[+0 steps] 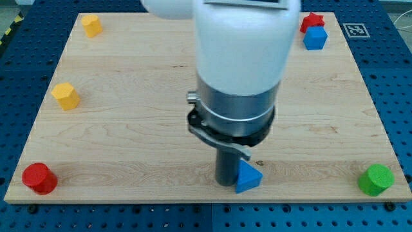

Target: Push the blue triangle towards the right and up

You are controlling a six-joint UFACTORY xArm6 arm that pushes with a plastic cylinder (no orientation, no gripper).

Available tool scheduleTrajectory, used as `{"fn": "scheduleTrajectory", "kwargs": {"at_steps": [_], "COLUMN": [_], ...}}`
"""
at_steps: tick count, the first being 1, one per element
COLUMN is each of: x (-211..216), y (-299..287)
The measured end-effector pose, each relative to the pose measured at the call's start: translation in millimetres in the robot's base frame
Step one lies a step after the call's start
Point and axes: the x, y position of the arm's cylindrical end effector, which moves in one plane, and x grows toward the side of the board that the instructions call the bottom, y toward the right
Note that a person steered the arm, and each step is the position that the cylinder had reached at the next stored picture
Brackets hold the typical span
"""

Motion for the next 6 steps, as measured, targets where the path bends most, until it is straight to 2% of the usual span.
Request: {"fn": "scheduleTrajectory", "kwargs": {"at_steps": [3, 4, 6], "x": [21.4, 19.3, -12.2], "y": [11.4, 24.0, 55.9]}}
